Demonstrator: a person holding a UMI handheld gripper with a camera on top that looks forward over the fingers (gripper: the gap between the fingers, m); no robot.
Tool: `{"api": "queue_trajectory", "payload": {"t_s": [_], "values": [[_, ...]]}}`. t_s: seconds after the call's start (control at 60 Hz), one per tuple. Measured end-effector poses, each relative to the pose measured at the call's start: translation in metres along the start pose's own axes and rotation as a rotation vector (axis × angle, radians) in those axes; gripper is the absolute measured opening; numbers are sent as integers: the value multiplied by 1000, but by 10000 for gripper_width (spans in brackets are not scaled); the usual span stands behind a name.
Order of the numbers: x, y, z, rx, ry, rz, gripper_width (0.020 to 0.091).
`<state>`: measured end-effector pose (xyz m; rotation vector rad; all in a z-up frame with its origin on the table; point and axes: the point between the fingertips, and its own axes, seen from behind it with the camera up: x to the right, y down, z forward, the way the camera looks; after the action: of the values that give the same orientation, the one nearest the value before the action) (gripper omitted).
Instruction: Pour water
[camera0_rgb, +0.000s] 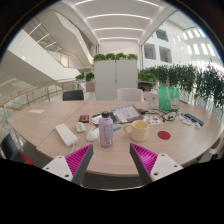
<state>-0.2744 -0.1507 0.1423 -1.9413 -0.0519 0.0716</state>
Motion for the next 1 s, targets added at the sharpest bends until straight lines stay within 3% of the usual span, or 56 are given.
{"api": "queue_trajectory", "payload": {"t_s": [0.217, 0.383, 0.433, 0.5, 0.667, 0.8, 0.833, 0.933, 1.0], "values": [[-27, 1, 163, 86, 8, -15, 834], [-22, -9, 233, 123, 48, -21, 824], [-23, -10, 246, 124, 40, -16, 779], [-25, -11, 256, 125, 21, -7, 557], [-21, -12, 258, 135, 28, 5, 511], [-22, -11, 260, 124, 15, 20, 396], [-24, -10, 261, 114, 7, 22, 396], [-38, -10, 258, 39, -99, 156, 396], [-43, -38, 249, 35, -187, 344, 395]]}}
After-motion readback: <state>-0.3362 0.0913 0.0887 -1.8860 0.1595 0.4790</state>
